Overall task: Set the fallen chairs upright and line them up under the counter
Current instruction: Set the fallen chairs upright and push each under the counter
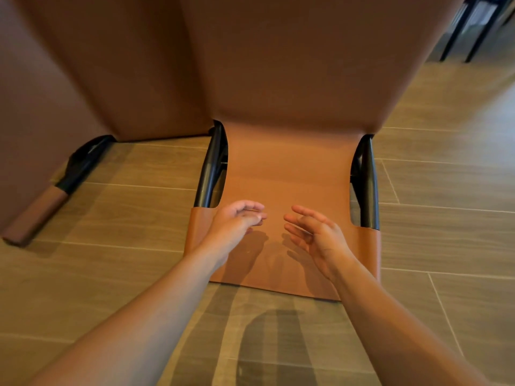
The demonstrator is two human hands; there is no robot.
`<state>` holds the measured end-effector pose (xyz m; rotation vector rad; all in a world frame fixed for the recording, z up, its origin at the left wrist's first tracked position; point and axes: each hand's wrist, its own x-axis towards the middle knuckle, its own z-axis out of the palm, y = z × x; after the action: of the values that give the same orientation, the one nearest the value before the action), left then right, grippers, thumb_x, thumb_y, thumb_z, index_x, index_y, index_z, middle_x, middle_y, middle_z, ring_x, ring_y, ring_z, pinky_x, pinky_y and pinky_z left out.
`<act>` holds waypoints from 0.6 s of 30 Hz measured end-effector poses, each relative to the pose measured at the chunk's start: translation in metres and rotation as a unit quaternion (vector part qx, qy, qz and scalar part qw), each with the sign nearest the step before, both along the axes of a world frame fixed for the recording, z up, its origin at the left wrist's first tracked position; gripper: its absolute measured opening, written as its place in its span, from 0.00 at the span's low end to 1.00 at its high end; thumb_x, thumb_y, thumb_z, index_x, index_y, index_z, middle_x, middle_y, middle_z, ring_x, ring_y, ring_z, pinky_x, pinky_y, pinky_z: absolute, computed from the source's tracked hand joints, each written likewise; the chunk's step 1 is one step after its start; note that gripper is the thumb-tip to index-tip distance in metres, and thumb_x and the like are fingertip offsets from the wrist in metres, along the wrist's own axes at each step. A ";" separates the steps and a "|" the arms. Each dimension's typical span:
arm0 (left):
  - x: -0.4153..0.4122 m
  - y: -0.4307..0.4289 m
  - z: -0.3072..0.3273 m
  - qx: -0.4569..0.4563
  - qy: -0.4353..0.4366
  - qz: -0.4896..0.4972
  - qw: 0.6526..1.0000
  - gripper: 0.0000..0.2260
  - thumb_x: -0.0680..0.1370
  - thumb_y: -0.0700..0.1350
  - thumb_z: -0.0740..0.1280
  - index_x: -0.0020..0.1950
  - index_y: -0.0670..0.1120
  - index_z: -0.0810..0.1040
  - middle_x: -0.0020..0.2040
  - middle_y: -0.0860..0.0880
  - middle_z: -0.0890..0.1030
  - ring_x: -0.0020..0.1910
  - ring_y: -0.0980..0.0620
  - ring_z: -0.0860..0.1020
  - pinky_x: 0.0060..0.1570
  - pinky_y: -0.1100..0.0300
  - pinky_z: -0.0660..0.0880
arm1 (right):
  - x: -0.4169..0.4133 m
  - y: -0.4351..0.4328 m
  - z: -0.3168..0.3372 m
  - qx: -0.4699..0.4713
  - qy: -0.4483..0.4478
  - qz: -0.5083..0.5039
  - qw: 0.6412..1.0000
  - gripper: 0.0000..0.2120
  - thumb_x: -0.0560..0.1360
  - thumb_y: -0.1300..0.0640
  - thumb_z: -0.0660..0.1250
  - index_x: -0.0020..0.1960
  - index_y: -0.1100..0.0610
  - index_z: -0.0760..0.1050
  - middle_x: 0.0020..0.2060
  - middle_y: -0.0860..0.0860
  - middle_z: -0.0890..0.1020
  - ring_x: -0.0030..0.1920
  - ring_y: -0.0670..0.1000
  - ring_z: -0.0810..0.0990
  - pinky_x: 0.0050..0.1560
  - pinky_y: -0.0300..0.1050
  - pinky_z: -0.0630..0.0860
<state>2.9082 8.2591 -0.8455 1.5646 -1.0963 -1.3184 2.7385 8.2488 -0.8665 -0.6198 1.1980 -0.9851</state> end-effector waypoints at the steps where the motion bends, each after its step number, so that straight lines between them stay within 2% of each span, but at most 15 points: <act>1: 0.001 0.000 -0.001 -0.003 -0.008 -0.003 1.000 0.07 0.78 0.38 0.65 0.52 0.47 0.80 0.49 0.50 0.85 0.52 0.54 0.81 0.56 0.55 0.74 | -0.001 0.001 0.001 -0.003 0.014 -0.001 1.000 0.08 0.78 0.63 0.64 0.52 0.53 0.79 0.55 0.59 0.83 0.54 0.58 0.82 0.47 0.42 0.76; 2: 0.002 0.001 -0.003 -0.006 -0.015 -0.007 1.000 0.07 0.78 0.37 0.65 0.52 0.47 0.80 0.49 0.49 0.84 0.53 0.54 0.81 0.56 0.56 0.74 | -0.003 0.002 0.002 -0.005 0.025 -0.002 1.000 0.08 0.77 0.63 0.65 0.52 0.54 0.79 0.55 0.62 0.82 0.55 0.64 0.80 0.43 0.40 0.74; 4: 0.004 0.001 -0.008 -0.008 -0.026 -0.010 1.000 0.07 0.78 0.37 0.65 0.52 0.46 0.79 0.50 0.48 0.84 0.53 0.54 0.80 0.54 0.60 0.74 | -0.004 0.005 0.003 -0.006 0.037 0.004 0.999 0.08 0.76 0.64 0.66 0.52 0.55 0.78 0.58 0.68 0.77 0.61 0.71 0.70 0.37 0.39 0.69; 5: 0.006 0.002 -0.012 -0.008 -0.030 -0.010 0.999 0.07 0.78 0.37 0.66 0.52 0.46 0.79 0.50 0.48 0.84 0.53 0.55 0.80 0.53 0.62 0.74 | -0.004 0.007 0.002 -0.010 0.041 0.011 0.999 0.07 0.76 0.64 0.66 0.52 0.55 0.78 0.59 0.70 0.74 0.59 0.74 0.71 0.36 0.39 0.67; 6: 0.007 0.002 -0.016 -0.007 -0.034 -0.011 0.999 0.07 0.78 0.37 0.66 0.52 0.46 0.79 0.50 0.47 0.83 0.52 0.55 0.80 0.51 0.64 0.74 | -0.003 0.008 0.001 -0.015 0.047 0.016 0.999 0.08 0.76 0.64 0.66 0.53 0.56 0.78 0.61 0.71 0.71 0.53 0.73 0.76 0.36 0.40 0.66; 7: 0.008 0.001 -0.022 -0.006 -0.039 -0.013 0.999 0.07 0.78 0.37 0.66 0.52 0.47 0.79 0.50 0.48 0.83 0.52 0.56 0.80 0.49 0.66 0.74 | -0.004 0.008 -0.002 -0.021 0.053 0.016 0.998 0.08 0.77 0.65 0.66 0.54 0.56 0.78 0.61 0.72 0.71 0.46 0.65 0.77 0.36 0.40 0.65; 8: 0.010 0.000 -0.028 -0.007 -0.049 -0.019 0.999 0.07 0.78 0.37 0.66 0.52 0.48 0.79 0.51 0.49 0.83 0.52 0.56 0.80 0.46 0.67 0.73 | -0.004 0.009 -0.006 -0.028 0.060 0.014 0.998 0.09 0.77 0.65 0.65 0.55 0.57 0.78 0.60 0.71 0.72 0.44 0.58 0.75 0.36 0.40 0.66; 10: 0.013 -0.004 -0.041 -0.010 -0.089 -0.035 0.995 0.07 0.78 0.38 0.67 0.51 0.50 0.79 0.51 0.51 0.82 0.53 0.57 0.78 0.44 0.70 0.71 | -0.005 0.008 -0.018 -0.038 0.104 0.027 0.993 0.12 0.77 0.66 0.64 0.57 0.56 0.78 0.58 0.65 0.79 0.47 0.53 0.76 0.38 0.37 0.71; 13: 0.018 -0.007 -0.061 -0.022 -0.165 -0.062 0.984 0.09 0.77 0.39 0.68 0.53 0.53 0.76 0.55 0.54 0.78 0.56 0.56 0.76 0.51 0.66 0.70 | -0.009 0.009 -0.038 -0.067 0.190 0.062 0.977 0.16 0.77 0.66 0.66 0.62 0.54 0.77 0.60 0.54 0.80 0.56 0.46 0.78 0.46 0.33 0.75; 15: 0.020 -0.006 -0.073 -0.027 -0.232 -0.099 0.967 0.14 0.77 0.42 0.69 0.60 0.54 0.74 0.62 0.54 0.74 0.59 0.56 0.75 0.55 0.64 0.71 | -0.010 0.010 -0.051 -0.082 0.240 0.095 0.963 0.20 0.76 0.66 0.66 0.65 0.53 0.75 0.63 0.53 0.78 0.57 0.42 0.76 0.48 0.29 0.73; 16: 0.022 -0.005 -0.079 -0.033 -0.278 -0.131 0.951 0.19 0.77 0.43 0.69 0.66 0.53 0.72 0.67 0.53 0.72 0.64 0.54 0.72 0.60 0.62 0.70 | -0.010 0.010 -0.059 -0.099 0.272 0.121 0.949 0.22 0.75 0.66 0.66 0.68 0.53 0.73 0.65 0.54 0.76 0.60 0.41 0.74 0.51 0.27 0.72; 17: 0.022 -0.004 -0.085 -0.042 -0.329 -0.170 0.928 0.24 0.76 0.45 0.70 0.71 0.52 0.68 0.72 0.52 0.67 0.71 0.52 0.66 0.66 0.59 0.66 | -0.010 0.010 -0.065 -0.129 0.325 0.155 0.924 0.25 0.75 0.65 0.67 0.71 0.54 0.70 0.69 0.55 0.73 0.64 0.42 0.71 0.57 0.25 0.68; 18: 0.023 -0.001 -0.092 -0.046 -0.378 -0.211 0.900 0.30 0.76 0.47 0.70 0.75 0.52 0.62 0.76 0.51 0.61 0.75 0.51 0.59 0.71 0.56 0.60 | -0.009 0.009 -0.074 -0.163 0.398 0.197 0.881 0.29 0.74 0.62 0.69 0.73 0.55 0.66 0.73 0.55 0.67 0.69 0.44 0.66 0.63 0.26 0.63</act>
<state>2.9309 8.2579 -0.9374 1.8887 -2.0388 -0.8778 2.7296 8.2583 -0.9402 -1.5791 1.5294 -0.5765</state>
